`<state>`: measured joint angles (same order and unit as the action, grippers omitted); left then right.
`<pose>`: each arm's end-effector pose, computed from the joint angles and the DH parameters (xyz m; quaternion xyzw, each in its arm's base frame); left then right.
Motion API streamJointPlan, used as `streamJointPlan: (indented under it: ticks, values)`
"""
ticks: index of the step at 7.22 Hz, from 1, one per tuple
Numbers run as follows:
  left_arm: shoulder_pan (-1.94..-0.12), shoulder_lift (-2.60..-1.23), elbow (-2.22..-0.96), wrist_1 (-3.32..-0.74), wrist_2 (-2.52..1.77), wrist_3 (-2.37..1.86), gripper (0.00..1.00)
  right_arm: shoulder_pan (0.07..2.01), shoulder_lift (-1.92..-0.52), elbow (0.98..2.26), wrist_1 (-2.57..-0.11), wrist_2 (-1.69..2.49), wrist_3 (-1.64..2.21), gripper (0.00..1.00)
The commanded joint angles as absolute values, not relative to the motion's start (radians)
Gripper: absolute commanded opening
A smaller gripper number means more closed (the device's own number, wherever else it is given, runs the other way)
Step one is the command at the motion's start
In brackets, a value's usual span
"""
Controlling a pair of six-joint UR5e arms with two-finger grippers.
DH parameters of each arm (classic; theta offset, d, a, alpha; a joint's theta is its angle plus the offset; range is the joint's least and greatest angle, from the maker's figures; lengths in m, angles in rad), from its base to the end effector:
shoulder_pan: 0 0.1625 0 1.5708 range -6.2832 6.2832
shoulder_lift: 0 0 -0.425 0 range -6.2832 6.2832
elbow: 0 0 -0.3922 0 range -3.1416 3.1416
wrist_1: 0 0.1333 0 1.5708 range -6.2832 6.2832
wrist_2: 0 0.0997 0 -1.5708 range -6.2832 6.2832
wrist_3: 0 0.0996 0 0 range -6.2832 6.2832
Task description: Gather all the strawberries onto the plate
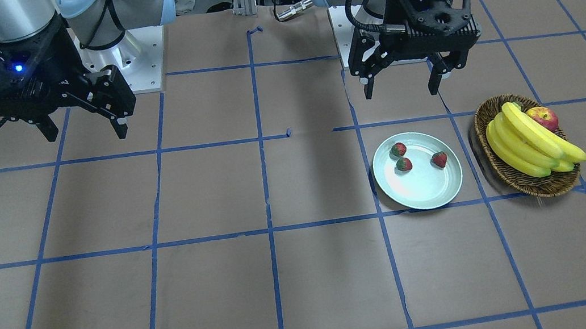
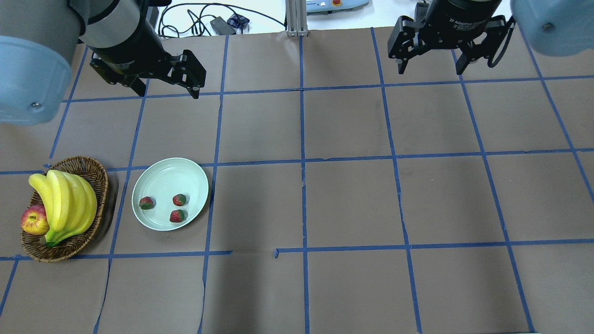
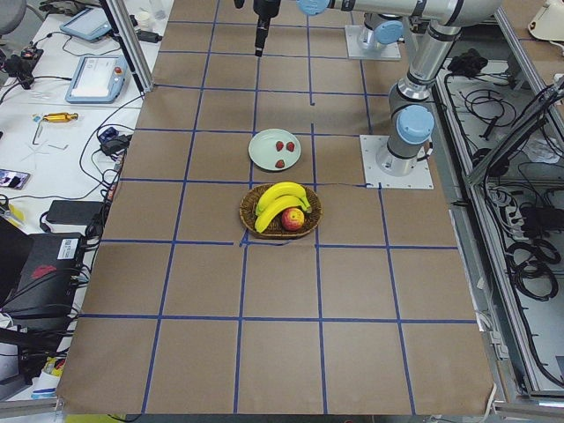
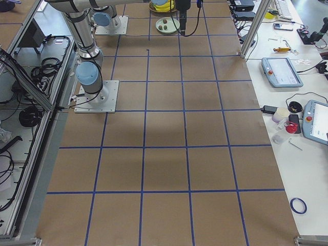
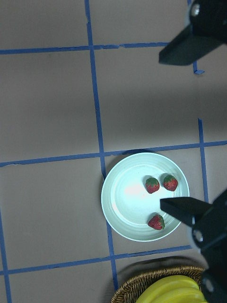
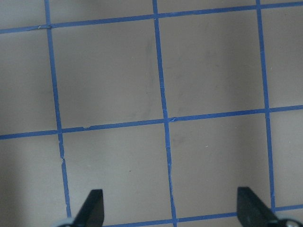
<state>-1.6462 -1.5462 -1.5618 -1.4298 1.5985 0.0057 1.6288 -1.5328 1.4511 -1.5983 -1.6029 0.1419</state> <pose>-0.1676 -0.4858 0.5198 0.0392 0.9953 -0.0876 0.0108 0.1599 -0.5086 0.5311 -0.0427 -0.9975 0.0559 0.0105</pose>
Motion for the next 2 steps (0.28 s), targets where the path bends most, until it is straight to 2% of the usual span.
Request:
streamJointPlan:
  ticks: [1, 2]
  values:
    - [-1.646, -1.545, -1.559, -1.433, 1.6, 0.005, 1.0, 1.631, -1.529, 1.453, -1.591, -1.601, 0.143, 1.0]
    - [-1.646, -1.543, -1.56, -1.433, 1.598, 0.005, 1.0, 1.631, -1.529, 1.451, -1.591, -1.597, 0.147, 1.0]
